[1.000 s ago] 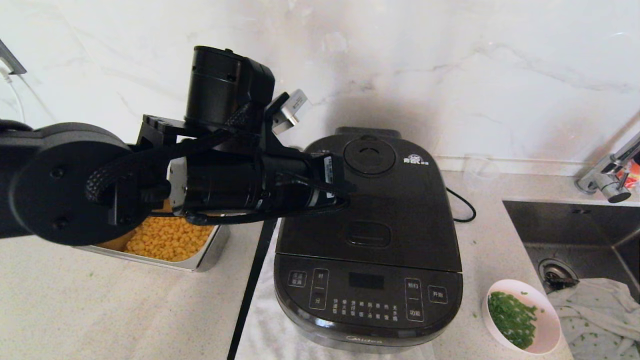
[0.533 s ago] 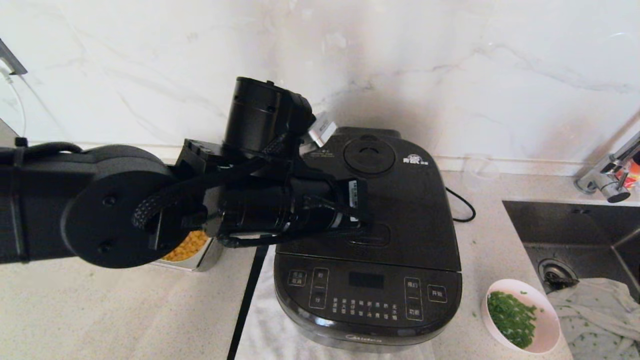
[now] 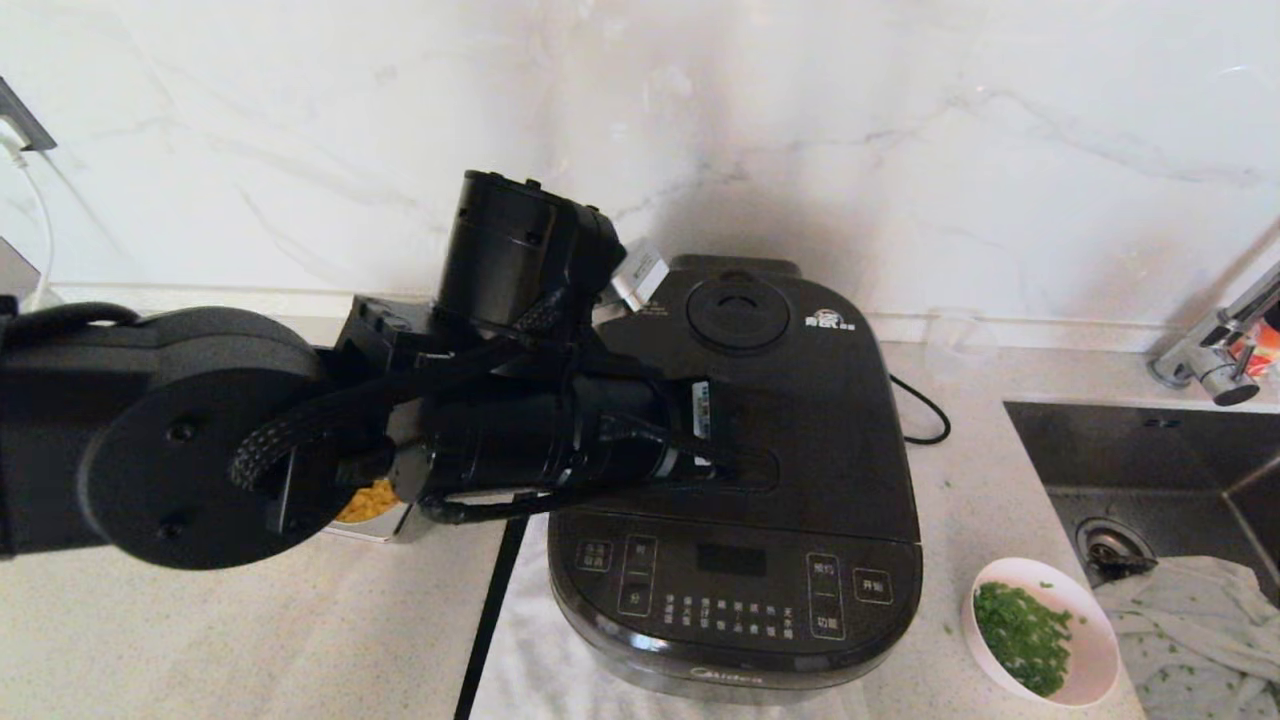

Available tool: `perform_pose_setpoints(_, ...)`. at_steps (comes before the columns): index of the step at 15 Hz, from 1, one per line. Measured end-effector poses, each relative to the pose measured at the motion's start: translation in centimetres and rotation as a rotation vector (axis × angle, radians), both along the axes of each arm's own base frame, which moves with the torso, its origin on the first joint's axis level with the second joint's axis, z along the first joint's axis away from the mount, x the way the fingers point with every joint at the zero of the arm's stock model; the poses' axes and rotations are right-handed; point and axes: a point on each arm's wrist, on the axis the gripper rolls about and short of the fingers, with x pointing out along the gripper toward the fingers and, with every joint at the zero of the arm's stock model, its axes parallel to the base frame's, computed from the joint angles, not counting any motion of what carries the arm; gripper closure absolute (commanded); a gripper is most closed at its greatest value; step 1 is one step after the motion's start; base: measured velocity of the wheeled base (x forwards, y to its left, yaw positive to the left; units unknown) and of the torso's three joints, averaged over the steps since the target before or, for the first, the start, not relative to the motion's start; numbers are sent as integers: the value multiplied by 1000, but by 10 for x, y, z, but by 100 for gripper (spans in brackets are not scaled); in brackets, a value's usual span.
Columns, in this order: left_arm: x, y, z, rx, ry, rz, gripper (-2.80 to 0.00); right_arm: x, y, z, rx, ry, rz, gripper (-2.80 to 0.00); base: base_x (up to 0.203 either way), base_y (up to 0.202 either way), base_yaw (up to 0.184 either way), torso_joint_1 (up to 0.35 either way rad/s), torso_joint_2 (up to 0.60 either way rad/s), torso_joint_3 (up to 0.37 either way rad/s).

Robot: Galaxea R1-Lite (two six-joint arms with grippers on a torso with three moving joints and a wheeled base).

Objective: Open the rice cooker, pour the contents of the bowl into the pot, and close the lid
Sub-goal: Open the rice cooker

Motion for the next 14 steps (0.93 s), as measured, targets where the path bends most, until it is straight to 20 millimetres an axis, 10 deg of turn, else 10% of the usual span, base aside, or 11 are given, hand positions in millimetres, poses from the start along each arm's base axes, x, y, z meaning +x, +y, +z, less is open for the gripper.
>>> perform_pose_setpoints(14,-14,8,-21,54,64,-20,0,0,0,0,0,0,0,0,0,0,0,0,0,0)
